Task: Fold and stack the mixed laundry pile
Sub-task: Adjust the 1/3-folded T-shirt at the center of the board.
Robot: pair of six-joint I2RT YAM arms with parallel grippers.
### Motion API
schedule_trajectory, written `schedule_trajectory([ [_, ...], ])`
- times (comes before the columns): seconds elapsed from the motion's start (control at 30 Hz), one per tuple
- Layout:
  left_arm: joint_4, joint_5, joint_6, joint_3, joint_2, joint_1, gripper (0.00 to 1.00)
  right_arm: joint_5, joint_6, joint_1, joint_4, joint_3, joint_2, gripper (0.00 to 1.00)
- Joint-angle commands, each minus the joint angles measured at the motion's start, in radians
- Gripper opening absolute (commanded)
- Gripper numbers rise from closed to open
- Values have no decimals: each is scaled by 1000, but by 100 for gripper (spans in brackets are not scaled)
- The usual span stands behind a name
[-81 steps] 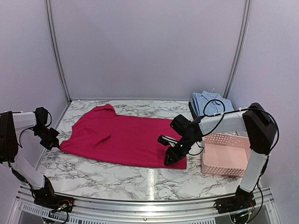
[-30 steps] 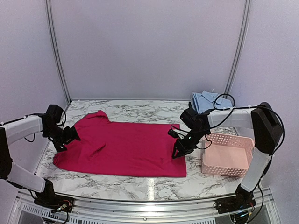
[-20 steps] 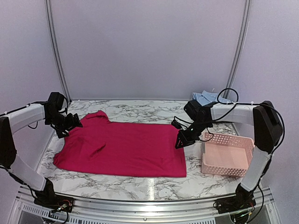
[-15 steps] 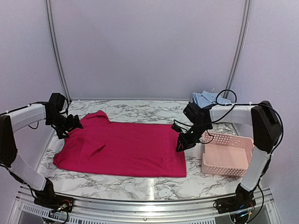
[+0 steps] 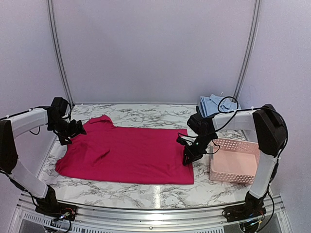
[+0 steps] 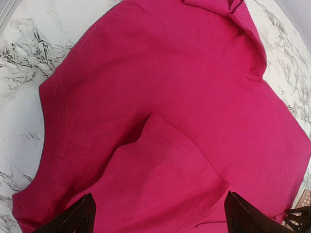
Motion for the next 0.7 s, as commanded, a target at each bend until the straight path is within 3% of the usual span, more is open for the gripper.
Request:
schedule_trajectory([
  [0.0,-22,-7,-4,-13,-3,3,95,17,-19,14,-19,6,20,22],
  [0.13,-22,-18,-8,-8,5,3,95,12,-17,17,-33,16,9,0],
  [0.67,-26,-79,-27,-11,25,13,96,62,28,-25,-41,-104,-119,0],
])
